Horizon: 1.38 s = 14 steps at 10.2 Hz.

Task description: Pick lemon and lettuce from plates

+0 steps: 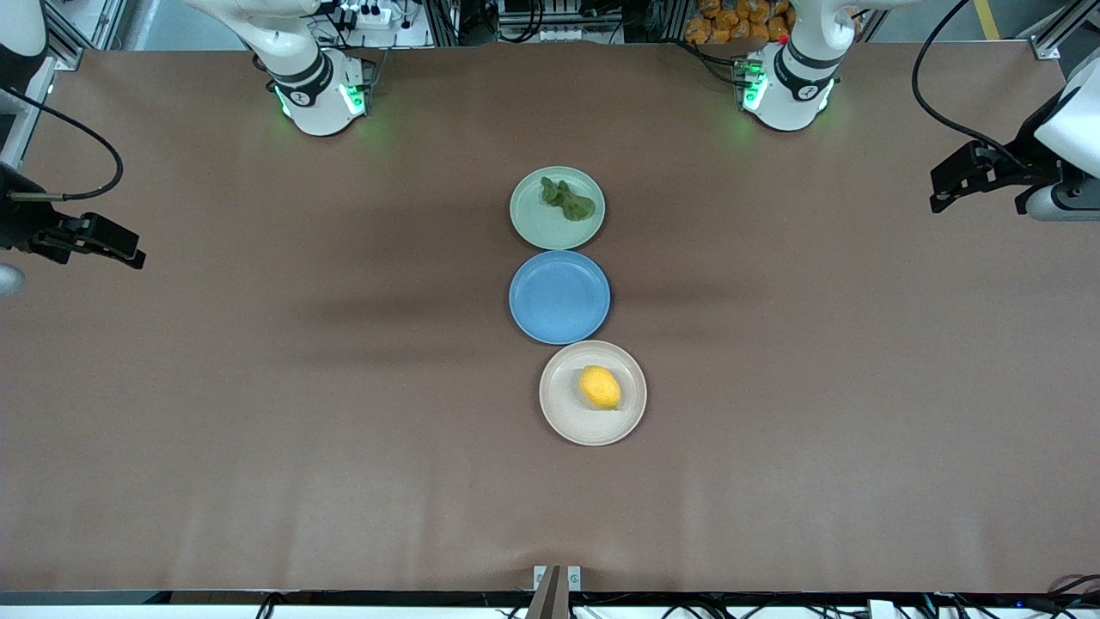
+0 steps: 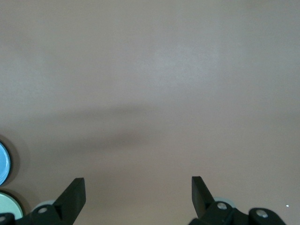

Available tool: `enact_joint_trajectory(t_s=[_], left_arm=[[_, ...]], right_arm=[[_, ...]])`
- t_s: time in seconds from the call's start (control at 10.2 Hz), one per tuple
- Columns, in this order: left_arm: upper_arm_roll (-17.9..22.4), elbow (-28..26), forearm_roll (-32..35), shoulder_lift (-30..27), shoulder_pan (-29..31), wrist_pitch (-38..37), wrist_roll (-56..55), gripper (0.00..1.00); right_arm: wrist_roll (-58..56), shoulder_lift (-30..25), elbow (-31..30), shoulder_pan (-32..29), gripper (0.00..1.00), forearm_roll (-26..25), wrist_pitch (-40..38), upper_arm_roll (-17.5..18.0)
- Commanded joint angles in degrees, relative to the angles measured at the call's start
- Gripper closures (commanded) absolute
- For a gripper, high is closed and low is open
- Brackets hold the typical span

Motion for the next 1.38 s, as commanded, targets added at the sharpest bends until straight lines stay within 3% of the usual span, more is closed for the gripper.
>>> enact_joint_trajectory(t_s=[0.0,0.49,1.28], left_arm=[[0.2,0.2,-2.9,0.0,0.7,-0.9,1.6,0.00],[0.5,-1.3,-4.7,1.0,2.3,-0.4,2.5,0.00],[-0.3,-1.1,-4.7,3.2,0.3,0.4,1.1,0.00]], right_arm=[[0.2,-0.3,0.5,-0.6,0.00,0.5,-0.9,0.3],[0.1,-0.3,0.5,-0.7,0.00,0.6,-0.9,0.3],[-0.2,-0.4,0.5,-1.5,0.00,0.6,-0.9,0.1]])
